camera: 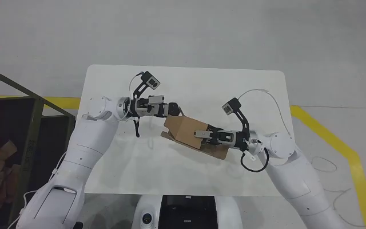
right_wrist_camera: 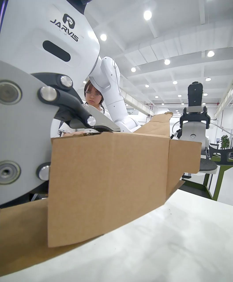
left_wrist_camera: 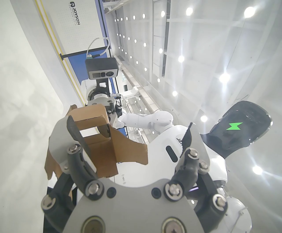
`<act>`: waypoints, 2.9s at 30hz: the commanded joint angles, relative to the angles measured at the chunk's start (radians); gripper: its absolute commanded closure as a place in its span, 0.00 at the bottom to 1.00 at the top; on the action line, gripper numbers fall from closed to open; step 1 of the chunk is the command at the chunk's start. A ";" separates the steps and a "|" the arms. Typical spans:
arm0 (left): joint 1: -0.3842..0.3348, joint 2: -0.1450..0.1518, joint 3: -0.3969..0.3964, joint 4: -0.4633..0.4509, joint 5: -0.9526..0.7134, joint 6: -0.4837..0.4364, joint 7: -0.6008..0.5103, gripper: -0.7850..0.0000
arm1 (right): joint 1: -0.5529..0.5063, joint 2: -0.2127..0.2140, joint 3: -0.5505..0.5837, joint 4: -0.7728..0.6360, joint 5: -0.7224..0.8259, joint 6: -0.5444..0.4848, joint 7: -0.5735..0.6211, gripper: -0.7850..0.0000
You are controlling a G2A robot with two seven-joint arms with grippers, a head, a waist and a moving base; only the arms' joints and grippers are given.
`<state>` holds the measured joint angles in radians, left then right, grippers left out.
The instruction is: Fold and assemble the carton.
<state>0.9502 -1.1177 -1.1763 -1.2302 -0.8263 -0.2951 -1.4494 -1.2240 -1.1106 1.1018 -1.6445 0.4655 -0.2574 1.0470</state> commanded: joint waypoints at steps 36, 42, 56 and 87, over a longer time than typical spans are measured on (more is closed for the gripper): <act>-0.041 -0.027 0.064 0.010 -0.022 0.021 -0.053 0.00 | 0.034 -0.012 -0.051 0.026 0.024 -0.006 0.016 1.00; -0.036 -0.022 0.035 0.027 0.014 -0.004 -0.005 0.00 | 0.033 -0.007 -0.022 0.033 0.021 -0.009 0.011 1.00; 0.024 -0.005 -0.021 -0.041 0.028 0.014 -0.008 0.00 | 0.011 0.004 0.029 0.033 -0.018 0.011 -0.030 1.00; 0.019 -0.014 0.026 -0.056 0.022 0.062 -0.049 0.00 | 0.016 0.009 0.077 0.053 -0.017 0.022 -0.081 1.00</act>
<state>0.9695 -1.1317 -1.1504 -1.2861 -0.8038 -0.2346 -1.4963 -1.2079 -1.1022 1.1784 -1.5918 0.4524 -0.2375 0.9676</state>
